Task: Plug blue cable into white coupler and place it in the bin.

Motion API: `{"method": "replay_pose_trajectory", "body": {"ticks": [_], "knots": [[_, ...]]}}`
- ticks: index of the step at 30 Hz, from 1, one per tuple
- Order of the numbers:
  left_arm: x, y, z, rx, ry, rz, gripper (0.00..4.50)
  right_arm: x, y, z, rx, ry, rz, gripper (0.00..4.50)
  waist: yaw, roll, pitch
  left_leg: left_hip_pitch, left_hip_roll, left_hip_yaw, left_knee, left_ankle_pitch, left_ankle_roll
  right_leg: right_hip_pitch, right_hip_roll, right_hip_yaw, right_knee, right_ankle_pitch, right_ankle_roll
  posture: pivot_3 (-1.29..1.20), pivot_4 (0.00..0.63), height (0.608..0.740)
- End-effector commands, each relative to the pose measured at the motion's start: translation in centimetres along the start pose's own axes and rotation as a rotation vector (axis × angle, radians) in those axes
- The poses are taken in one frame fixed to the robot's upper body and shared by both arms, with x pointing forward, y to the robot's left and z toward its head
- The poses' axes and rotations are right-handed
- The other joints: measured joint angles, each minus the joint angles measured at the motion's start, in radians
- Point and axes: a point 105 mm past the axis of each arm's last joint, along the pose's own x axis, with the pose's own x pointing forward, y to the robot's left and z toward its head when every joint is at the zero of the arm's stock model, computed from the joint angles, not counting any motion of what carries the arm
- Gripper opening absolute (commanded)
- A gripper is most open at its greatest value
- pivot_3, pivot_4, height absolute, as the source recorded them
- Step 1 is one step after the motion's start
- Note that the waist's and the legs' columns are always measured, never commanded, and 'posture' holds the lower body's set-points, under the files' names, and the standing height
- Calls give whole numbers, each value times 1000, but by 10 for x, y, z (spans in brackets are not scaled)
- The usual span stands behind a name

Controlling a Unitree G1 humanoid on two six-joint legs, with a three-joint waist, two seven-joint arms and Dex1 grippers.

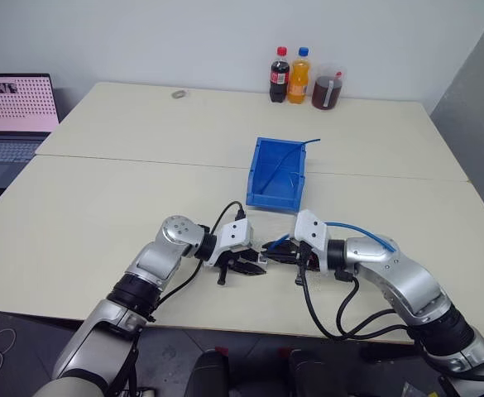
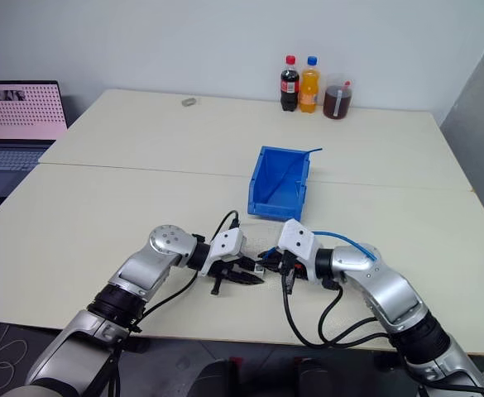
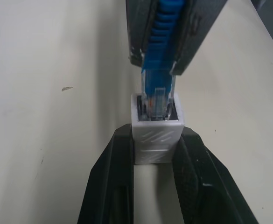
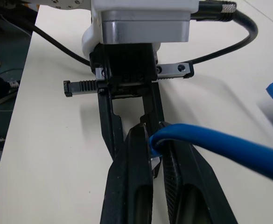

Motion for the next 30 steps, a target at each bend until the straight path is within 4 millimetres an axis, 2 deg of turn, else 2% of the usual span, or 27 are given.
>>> {"method": "replay_pose_trajectory", "body": {"ticks": [1, 12, 17, 19, 23, 28, 30], "knots": [[2, -4, -7, -13, 27, -16, 794, 1, 4, -2, -37, 30, 38, 36, 0, 0, 0, 0, 0, 0, 0, 0, 0, 0, 0, 0, 0, 0, 0, 0, 150, 740], [1, -2, -8, -9, 29, -4, 794, 12, 4, -7, -8, 94, 83, 36, 0, 0, 0, 1, 0, 0, 0, 0, 0, 0, 0, 0, 1, 0, 0, 0, 150, 740], [3, -1, -7, -11, 25, -2, 794, 18, 9, -34, 1, 219, 133, 36, 0, 0, -2, 2, 0, 0, 1, 0, 0, 0, 0, 0, 4, 0, 0, 0, 150, 740], [3, 0, -6, -10, 23, 3, 793, 18, 9, -38, 7, 233, 137, 36, -1, 0, -3, 4, 0, 0, 1, 0, 0, 2, 0, 0, 5, 0, 0, 0, 150, 740], [3, 0, -6, -12, 18, 14, 793, 19, 8, -36, -3, 221, 128, 36, -1, 0, -5, 8, 0, 0, 1, 0, 0, 5, 1, 1, 5, -3, 3, 0, 150, 740], [3, 5, -5, -27, -1, 68, 793, 18, -6, -15, -23, 133, 57, 35, -1, 0, -5, 14, 1, 1, 0, 0, 0, 10, 1, 2, 6, -3, 3, 0, 150, 740], [0, 9, -1, -43, -32, 100, 1498, 15, -8, -8, -33, 111, 48, 35, -1, 1, -5, 15, 1, 1, 0, 0, 0, 10, 1, 2, 6, -3, 3, 0, 150, 740]]}}
